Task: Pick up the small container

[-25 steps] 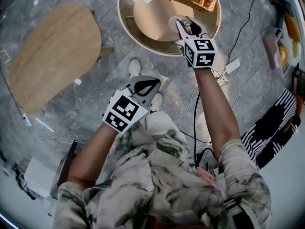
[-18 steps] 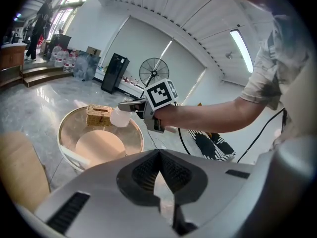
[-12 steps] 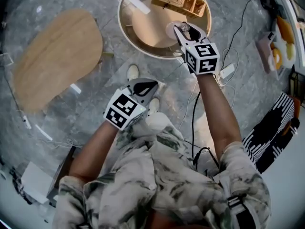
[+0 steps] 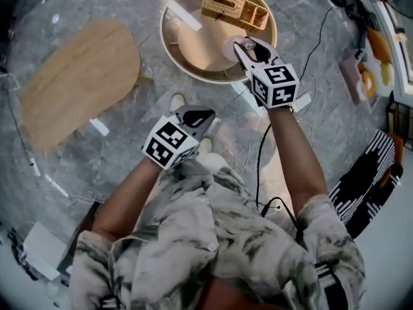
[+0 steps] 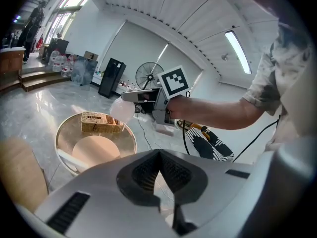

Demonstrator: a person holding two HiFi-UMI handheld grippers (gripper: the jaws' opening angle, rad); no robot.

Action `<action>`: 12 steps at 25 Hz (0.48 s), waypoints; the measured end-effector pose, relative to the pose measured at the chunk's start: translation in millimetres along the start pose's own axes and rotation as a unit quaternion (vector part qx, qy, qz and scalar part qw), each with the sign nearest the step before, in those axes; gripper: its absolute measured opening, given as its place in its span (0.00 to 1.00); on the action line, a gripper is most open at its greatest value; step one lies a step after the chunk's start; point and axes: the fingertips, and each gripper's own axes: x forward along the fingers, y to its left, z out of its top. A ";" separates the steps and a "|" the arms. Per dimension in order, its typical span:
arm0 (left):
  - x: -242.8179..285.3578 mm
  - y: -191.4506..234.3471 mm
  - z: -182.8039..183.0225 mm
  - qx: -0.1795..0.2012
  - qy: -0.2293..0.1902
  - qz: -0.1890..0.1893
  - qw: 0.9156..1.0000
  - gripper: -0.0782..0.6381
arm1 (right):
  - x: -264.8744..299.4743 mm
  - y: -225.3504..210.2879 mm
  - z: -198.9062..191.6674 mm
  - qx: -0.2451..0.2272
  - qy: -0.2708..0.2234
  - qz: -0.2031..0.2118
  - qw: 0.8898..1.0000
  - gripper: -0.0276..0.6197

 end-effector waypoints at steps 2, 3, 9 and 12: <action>-0.5 -7.0 2.8 0.003 -0.001 -0.001 1.000 0.14 | -11.3 2.2 4.0 -0.002 -0.002 0.002 1.000 0.28; -0.5 -10.1 3.9 0.005 -0.001 -0.001 1.000 0.14 | -16.1 2.8 5.6 -0.003 -0.002 0.003 1.000 0.28; -0.7 -26.0 2.3 0.012 0.001 -0.005 1.000 0.14 | -36.1 6.9 3.3 -0.008 0.003 0.002 1.000 0.28; -0.1 -31.1 2.9 0.014 0.002 -0.006 1.000 0.14 | -43.2 7.3 3.4 -0.010 0.004 0.003 1.000 0.28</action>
